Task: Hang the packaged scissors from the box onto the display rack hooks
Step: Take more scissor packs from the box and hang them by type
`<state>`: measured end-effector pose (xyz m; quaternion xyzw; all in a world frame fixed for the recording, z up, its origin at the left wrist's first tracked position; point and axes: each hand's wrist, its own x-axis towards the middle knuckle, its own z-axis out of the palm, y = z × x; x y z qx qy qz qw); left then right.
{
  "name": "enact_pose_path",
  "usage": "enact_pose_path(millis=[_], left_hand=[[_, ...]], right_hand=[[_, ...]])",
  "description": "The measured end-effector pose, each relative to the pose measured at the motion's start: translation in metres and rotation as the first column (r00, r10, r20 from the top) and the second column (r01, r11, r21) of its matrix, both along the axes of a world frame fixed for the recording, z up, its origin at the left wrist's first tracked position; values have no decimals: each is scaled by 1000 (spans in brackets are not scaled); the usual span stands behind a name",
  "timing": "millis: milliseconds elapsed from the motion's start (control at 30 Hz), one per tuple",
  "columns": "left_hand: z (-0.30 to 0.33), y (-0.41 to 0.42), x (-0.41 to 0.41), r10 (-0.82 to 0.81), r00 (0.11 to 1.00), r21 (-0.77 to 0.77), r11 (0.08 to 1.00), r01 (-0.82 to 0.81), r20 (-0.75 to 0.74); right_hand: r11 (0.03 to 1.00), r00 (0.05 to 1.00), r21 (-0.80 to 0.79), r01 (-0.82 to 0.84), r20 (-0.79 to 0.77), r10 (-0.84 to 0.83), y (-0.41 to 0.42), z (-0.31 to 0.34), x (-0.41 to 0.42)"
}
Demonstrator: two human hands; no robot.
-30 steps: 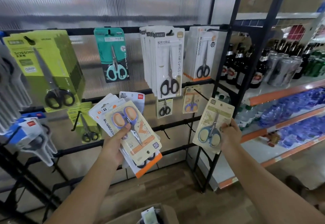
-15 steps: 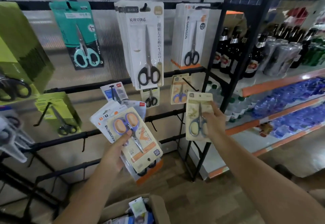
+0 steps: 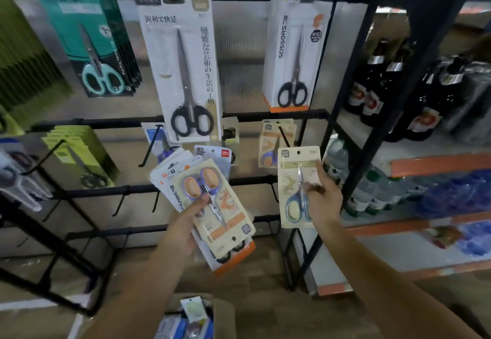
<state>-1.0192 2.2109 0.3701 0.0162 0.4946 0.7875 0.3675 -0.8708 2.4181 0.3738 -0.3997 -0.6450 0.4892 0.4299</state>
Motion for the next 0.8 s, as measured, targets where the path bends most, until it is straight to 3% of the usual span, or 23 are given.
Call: enact_pose_path(millis=[167, 400, 500, 600, 633, 667, 733, 800], left_hand=[[2, 12, 3, 45, 999, 3, 999, -45, -18], [5, 18, 10, 62, 997, 10, 998, -61, -52], [8, 18, 14, 77, 997, 24, 997, -76, -33], [11, 17, 17, 103, 995, 23, 994, -103, -9], [12, 16, 18, 104, 994, 33, 994, -104, -12], [12, 15, 20, 100, 995, 52, 994, -99, -20], [13, 12, 23, 97, 995, 83, 992, -93, -39], [14, 10, 27, 100, 995, 94, 991, -96, -32]], right_hand=[[997, 998, 49, -60, -14, 61, 8, -7, 3], [984, 982, 115, -137, 147, 119, 16, -5, -2], [969, 929, 90, -229, 319, 189, 28, 9, -21], [955, 742, -2, -296, 629, 231, 39, 24, -41], [957, 720, 9, -291, 661, 213, 35, 27, -45], [958, 756, 18, -287, 618, 215, 28, 29, -46], [937, 862, -35, -347, 382, 333, 1, 31, -39], [818, 777, -184, -544, 258, 575, -32, 33, -29]])
